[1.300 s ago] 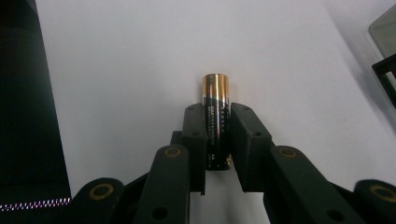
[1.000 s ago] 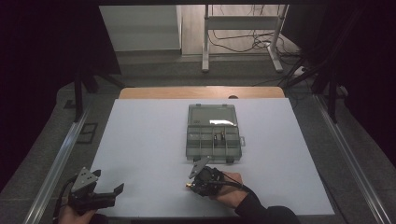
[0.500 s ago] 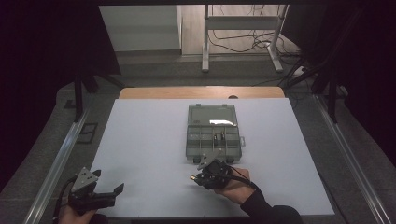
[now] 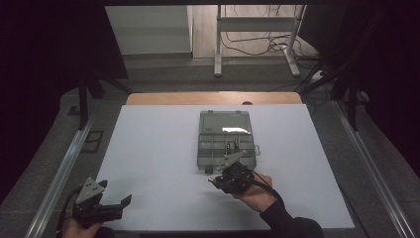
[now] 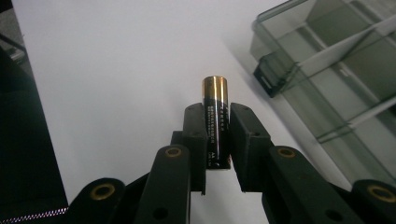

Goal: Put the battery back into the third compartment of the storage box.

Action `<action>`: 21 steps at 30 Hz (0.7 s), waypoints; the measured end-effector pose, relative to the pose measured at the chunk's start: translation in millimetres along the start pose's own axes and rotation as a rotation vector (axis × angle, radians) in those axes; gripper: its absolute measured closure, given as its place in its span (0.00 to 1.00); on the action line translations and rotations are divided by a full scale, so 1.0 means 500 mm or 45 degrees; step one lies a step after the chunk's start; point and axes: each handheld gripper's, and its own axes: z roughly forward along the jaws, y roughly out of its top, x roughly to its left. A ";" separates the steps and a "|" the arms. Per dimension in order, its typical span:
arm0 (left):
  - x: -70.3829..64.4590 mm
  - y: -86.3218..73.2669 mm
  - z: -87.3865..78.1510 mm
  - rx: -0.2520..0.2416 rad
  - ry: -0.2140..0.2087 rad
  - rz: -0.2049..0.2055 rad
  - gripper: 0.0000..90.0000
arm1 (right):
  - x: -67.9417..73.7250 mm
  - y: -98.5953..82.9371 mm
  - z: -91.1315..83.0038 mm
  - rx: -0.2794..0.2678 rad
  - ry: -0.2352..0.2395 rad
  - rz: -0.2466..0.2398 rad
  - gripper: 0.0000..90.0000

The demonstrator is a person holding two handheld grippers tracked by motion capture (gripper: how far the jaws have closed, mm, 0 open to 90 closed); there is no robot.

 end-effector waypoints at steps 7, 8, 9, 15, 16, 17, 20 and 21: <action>0.000 0.000 0.000 0.001 -0.001 0.000 0.04 | -0.020 -0.001 -0.015 -0.017 -0.042 0.043 0.85; 0.000 0.000 0.000 0.001 -0.002 0.000 0.04 | -0.023 -0.001 -0.016 -0.020 -0.049 0.047 0.85; 0.000 0.000 0.000 0.000 -0.002 -0.001 0.04 | -0.026 -0.001 -0.018 -0.024 -0.054 0.050 0.85; 0.001 0.000 0.000 0.000 -0.004 -0.001 0.04 | -0.041 -0.002 -0.028 -0.041 -0.083 0.083 0.85; 0.001 0.000 0.000 0.001 -0.003 -0.001 0.04 | -0.044 -0.002 -0.029 -0.043 -0.087 0.088 0.85; 0.001 0.000 0.000 0.000 -0.004 -0.002 0.04 | -0.046 -0.001 -0.030 -0.044 -0.091 0.096 0.85; 0.001 0.000 0.000 0.000 -0.004 -0.003 0.04 | -0.054 0.000 -0.033 -0.048 -0.106 0.110 0.85; 0.001 0.000 0.000 0.000 -0.004 -0.003 0.04 | -0.057 0.000 -0.034 -0.052 -0.112 0.112 0.85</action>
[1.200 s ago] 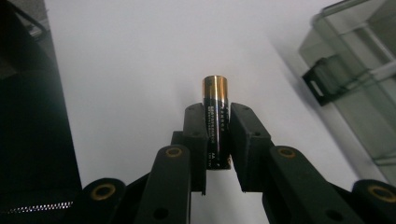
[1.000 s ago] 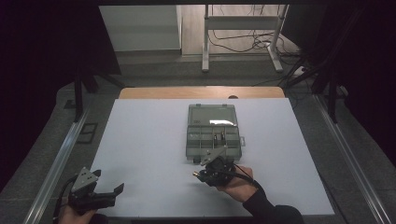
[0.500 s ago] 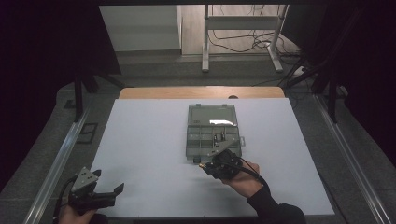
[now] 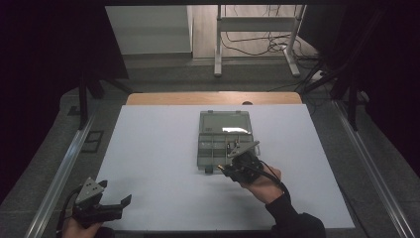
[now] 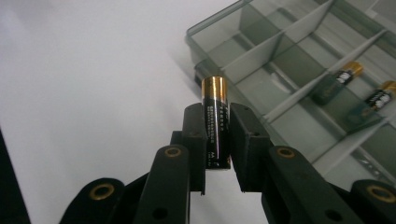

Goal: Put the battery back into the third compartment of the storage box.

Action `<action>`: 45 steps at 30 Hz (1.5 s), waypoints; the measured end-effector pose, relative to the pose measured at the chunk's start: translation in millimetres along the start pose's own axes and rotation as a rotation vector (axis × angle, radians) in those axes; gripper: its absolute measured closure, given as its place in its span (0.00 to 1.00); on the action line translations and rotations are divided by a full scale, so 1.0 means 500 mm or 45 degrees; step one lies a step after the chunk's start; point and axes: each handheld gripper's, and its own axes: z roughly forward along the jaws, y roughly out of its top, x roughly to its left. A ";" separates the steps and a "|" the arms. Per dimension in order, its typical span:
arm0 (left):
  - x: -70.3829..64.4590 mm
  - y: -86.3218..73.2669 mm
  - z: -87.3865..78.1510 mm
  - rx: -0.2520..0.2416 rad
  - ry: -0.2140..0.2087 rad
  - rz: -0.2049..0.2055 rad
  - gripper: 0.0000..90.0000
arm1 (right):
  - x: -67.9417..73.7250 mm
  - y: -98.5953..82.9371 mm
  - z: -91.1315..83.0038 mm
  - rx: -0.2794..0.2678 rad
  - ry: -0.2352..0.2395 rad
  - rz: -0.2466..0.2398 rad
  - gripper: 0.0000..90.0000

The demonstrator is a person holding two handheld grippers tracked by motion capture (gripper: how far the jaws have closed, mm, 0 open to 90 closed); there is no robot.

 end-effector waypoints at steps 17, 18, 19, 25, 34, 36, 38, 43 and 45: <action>0.001 0.000 0.000 0.003 0.001 -0.008 0.04 | -0.050 0.019 -0.008 -0.027 -0.086 0.072 0.85; 0.001 0.000 0.000 0.004 0.000 -0.009 0.04 | -0.054 0.021 -0.009 -0.030 -0.093 0.074 0.85; 0.001 0.000 0.000 0.005 0.001 -0.010 0.04 | -0.058 0.023 -0.010 -0.034 -0.099 0.077 0.85; 0.001 -0.001 0.000 0.005 0.004 -0.009 0.04 | -0.086 0.025 -0.010 -0.044 -0.125 0.124 0.85; 0.001 0.000 0.000 0.006 0.004 -0.011 0.04 | -0.116 0.038 -0.005 -0.046 -0.164 0.160 0.85; 0.001 0.000 0.000 0.006 0.004 -0.011 0.04 | -0.121 0.042 -0.004 -0.049 -0.169 0.165 0.85; 0.002 -0.001 0.000 0.006 0.004 -0.013 0.04 | -0.126 0.045 -0.002 -0.051 -0.170 0.174 0.85; 0.002 -0.001 0.000 0.003 0.003 -0.018 0.04 | -0.137 0.051 0.009 -0.041 -0.184 0.199 0.85; 0.002 -0.001 0.000 0.003 0.003 -0.017 0.04 | -0.141 0.053 0.014 -0.034 -0.192 0.210 0.85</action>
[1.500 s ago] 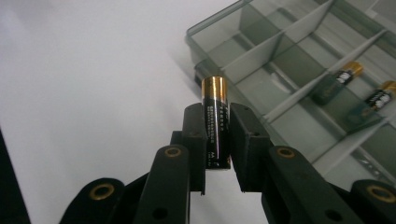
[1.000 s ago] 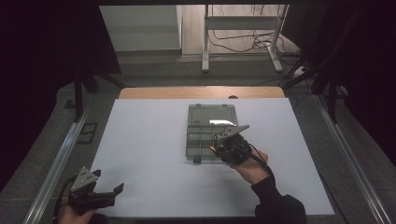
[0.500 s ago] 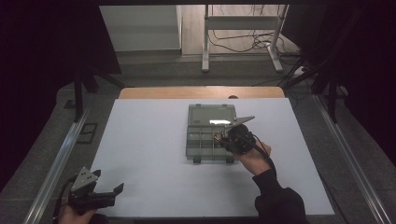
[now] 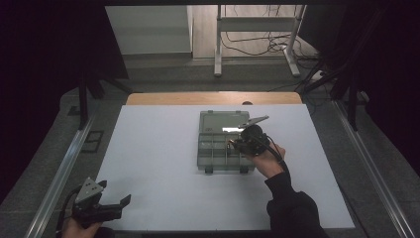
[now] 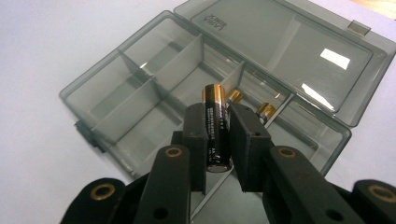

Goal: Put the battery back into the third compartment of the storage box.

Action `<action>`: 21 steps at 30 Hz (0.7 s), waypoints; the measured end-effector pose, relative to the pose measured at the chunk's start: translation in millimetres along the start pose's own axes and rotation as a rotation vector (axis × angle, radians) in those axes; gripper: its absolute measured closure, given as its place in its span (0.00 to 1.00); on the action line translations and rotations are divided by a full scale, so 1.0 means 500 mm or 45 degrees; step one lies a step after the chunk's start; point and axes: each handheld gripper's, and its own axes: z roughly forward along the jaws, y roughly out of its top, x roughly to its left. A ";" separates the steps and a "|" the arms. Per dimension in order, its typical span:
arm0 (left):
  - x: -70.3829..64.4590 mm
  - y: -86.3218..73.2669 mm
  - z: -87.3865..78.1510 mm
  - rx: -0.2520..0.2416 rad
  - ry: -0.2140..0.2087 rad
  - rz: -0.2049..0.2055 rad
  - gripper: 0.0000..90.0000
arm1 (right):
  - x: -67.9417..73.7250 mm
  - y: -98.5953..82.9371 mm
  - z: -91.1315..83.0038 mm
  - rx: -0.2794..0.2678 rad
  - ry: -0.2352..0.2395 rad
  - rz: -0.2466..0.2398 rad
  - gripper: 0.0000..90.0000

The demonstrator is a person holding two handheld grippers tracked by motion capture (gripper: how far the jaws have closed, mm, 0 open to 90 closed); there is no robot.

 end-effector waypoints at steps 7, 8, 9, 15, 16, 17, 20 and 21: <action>0.000 0.000 0.000 -0.001 0.000 -0.002 0.04 | -0.007 0.013 0.021 0.029 -0.048 0.020 0.85; 0.000 0.000 0.000 -0.001 0.000 -0.002 0.04 | -0.008 0.015 0.023 0.029 -0.052 0.020 0.85; 0.000 0.000 0.000 -0.001 0.000 -0.002 0.04 | -0.008 0.017 0.025 0.029 -0.057 0.021 0.85; 0.001 0.000 0.000 -0.001 -0.001 -0.002 0.04 | -0.015 0.025 0.040 0.038 -0.088 0.038 0.85; 0.000 0.000 0.000 -0.001 -0.001 -0.002 0.04 | -0.016 0.026 0.044 0.043 -0.091 0.045 0.85; 0.000 0.000 0.000 -0.001 -0.001 -0.002 0.04 | -0.017 0.027 0.048 0.043 -0.095 0.049 0.85; 0.001 0.000 0.000 -0.001 -0.001 -0.002 0.04 | -0.019 0.031 0.060 0.054 -0.099 0.061 0.85; 0.001 0.000 0.000 -0.002 -0.001 -0.002 0.04 | -0.020 0.031 0.064 0.060 -0.099 0.061 0.85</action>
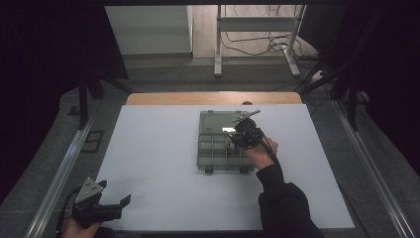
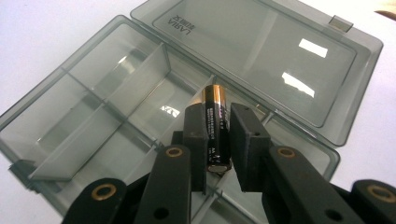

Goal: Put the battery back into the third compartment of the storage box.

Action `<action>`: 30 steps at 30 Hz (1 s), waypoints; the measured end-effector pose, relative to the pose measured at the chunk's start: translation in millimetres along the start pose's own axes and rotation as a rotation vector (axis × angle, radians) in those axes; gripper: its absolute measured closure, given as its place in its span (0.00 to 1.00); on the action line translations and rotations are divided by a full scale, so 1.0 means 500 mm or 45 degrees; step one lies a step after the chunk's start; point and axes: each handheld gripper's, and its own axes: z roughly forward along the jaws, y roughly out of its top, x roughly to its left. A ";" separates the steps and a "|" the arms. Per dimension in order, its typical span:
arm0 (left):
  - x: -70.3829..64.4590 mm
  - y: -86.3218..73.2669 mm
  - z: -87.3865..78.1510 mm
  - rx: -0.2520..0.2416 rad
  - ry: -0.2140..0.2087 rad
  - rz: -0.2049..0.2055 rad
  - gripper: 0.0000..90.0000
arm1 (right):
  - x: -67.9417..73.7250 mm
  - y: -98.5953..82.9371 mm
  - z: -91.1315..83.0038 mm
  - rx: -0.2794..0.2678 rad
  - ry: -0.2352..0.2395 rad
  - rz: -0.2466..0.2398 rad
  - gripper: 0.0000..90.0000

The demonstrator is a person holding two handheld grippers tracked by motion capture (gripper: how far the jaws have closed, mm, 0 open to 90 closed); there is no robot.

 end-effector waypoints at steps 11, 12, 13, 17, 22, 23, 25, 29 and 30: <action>0.000 0.000 0.000 -0.001 -0.001 0.001 0.04 | 0.001 -0.005 0.012 0.020 -0.025 -0.012 0.62; 0.000 0.000 0.000 -0.001 -0.001 0.001 0.04 | 0.000 -0.005 0.010 0.014 -0.012 -0.008 0.59; 0.000 0.000 0.000 0.000 0.000 0.001 0.04 | 0.000 -0.006 0.007 0.011 -0.010 -0.010 0.55; 0.000 0.000 0.000 0.001 0.000 0.001 0.04 | 0.002 -0.012 -0.003 0.020 0.039 -0.025 0.45; 0.000 0.000 0.000 0.001 0.001 0.002 0.04 | 0.007 -0.019 -0.018 -0.007 0.068 -0.046 0.37; 0.000 0.000 0.000 0.001 0.001 0.002 0.04 | 0.008 -0.020 -0.021 -0.019 0.073 -0.052 0.35; 0.000 0.000 0.000 0.001 0.001 0.002 0.04 | 0.010 -0.021 -0.025 -0.033 0.079 -0.058 0.32; -0.001 0.000 0.000 -0.001 0.000 0.004 0.04 | 0.016 -0.024 -0.033 -0.045 0.082 -0.077 0.28; -0.001 0.000 0.000 0.000 0.000 0.005 0.04 | 0.017 -0.025 -0.035 -0.047 0.090 -0.080 0.26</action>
